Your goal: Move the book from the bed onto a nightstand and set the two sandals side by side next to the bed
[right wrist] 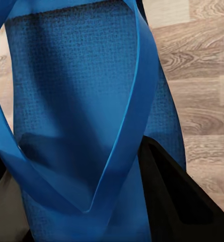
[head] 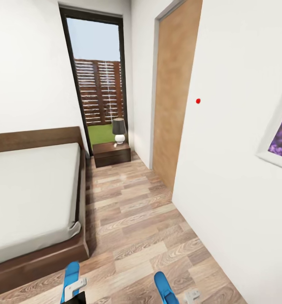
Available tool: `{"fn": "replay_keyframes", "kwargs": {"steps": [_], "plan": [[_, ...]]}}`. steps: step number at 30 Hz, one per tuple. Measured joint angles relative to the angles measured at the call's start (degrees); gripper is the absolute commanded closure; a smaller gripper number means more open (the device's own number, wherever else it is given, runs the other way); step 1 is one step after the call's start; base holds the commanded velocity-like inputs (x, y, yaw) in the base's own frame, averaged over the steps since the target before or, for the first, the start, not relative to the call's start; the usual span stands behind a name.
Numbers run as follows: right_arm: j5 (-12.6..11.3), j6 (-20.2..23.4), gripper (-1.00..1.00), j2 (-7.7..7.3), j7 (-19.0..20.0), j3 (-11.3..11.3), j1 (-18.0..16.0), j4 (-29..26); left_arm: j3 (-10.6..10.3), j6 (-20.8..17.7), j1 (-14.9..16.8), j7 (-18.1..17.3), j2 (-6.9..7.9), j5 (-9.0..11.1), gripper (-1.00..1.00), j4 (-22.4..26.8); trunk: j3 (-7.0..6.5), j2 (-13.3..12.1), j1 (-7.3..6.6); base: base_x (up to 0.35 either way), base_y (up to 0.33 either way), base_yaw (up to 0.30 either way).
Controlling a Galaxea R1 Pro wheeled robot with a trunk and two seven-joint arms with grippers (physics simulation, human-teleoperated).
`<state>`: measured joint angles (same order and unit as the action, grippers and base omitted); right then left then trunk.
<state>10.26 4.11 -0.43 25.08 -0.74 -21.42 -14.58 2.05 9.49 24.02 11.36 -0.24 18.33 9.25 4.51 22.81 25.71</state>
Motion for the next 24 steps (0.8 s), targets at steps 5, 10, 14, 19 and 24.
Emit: {"fn": "replay_keyframes", "kwargs": {"steps": [5, 10, 14, 19, 24], "plan": [[0.01, 0.0, 1.0, 0.0, 0.0, 0.0, 0.0, 0.01, 0.0, 0.0, -0.02, 0.0, 0.0, 0.01, 1.0, 0.0, 0.32, 0.0, 0.0, 0.33, 0.0, 0.046], [-0.04, 0.0, 1.0, 0.0, -0.01, 0.01, 0.0, 0.01, 0.0, 0.0, -0.03, 0.0, 0.0, 0.01, 1.0, 0.0, 0.63, 0.0, 0.0, 0.331, 0.014, 0.03], [-0.05, -0.01, 1.0, 0.0, -0.01, 0.0, 0.0, 0.04, -0.01, 0.0, -0.01, 0.0, 0.0, 0.0, 1.0, 0.0, 0.7, 0.0, 0.0, 0.332, 0.055, 0.007], [-0.06, -0.01, 1.0, 0.0, -0.02, 0.03, 0.0, 0.05, -0.01, 0.0, -0.02, 0.0, 0.0, 0.0, 1.0, 0.0, 0.71, -0.01, 0.01, 0.332, 0.02, 0.001], [-0.05, -0.01, 1.0, 0.0, -0.01, 0.05, 0.0, 0.06, 0.0, 0.0, 0.0, 0.0, 0.0, 0.0, 1.0, 0.0, 0.72, 0.0, 0.0, 0.332, 0.005, 0.0]]}}
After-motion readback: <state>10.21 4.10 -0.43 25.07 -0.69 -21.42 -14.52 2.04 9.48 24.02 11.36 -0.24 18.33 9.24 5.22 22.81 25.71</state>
